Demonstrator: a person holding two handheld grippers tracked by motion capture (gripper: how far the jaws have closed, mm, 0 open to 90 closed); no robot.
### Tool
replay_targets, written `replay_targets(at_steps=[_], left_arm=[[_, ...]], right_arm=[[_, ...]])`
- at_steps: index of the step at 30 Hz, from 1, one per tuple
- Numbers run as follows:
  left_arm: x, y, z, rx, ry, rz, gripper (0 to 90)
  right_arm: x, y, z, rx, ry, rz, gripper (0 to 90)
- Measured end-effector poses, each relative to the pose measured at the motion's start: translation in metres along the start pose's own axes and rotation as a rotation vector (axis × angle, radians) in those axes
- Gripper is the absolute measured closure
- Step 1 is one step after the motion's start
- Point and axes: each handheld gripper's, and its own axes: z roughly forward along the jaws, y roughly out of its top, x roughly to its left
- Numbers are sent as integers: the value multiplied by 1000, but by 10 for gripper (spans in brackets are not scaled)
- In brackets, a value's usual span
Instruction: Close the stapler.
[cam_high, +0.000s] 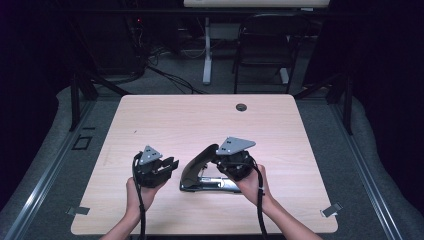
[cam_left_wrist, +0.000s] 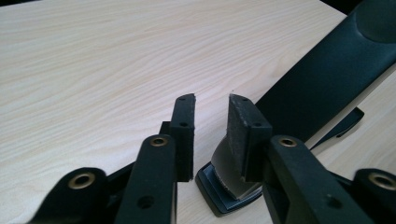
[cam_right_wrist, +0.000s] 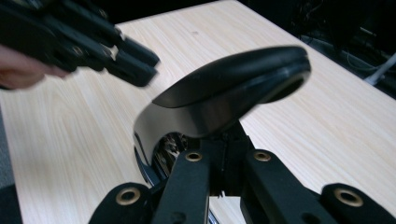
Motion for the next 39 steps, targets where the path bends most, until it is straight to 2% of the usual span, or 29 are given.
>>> replay_targets(at_steps=[6, 9, 12, 14, 19, 28, 31, 39], left_arm=[[5, 0, 0, 24, 20, -6, 607], [8, 0, 0, 34, 30, -20, 537], [11, -1, -1, 49, 27, -12, 527], [12, -1, -1, 58, 39, -10, 479], [19, -3, -1, 87, 54, -36, 366], [29, -5, -1, 106, 52, -72, 245], [32, -6, -2, 112, 52, -83, 224], [36, -7, -2, 111, 54, -97, 212]], right_arm=[[-10, -16, -1, 16, -8, 24, 900], [-12, -19, -3, 27, -14, 18, 900], [-13, -23, -4, 31, -24, 20, 900], [-13, -25, -5, 29, -31, 26, 900], [-16, -31, -7, 46, -40, 33, 900], [-21, -46, -9, 79, -52, 44, 900], [-21, -53, -10, 88, -81, 24, 898], [-28, -77, -10, 147, -93, 54, 899]])
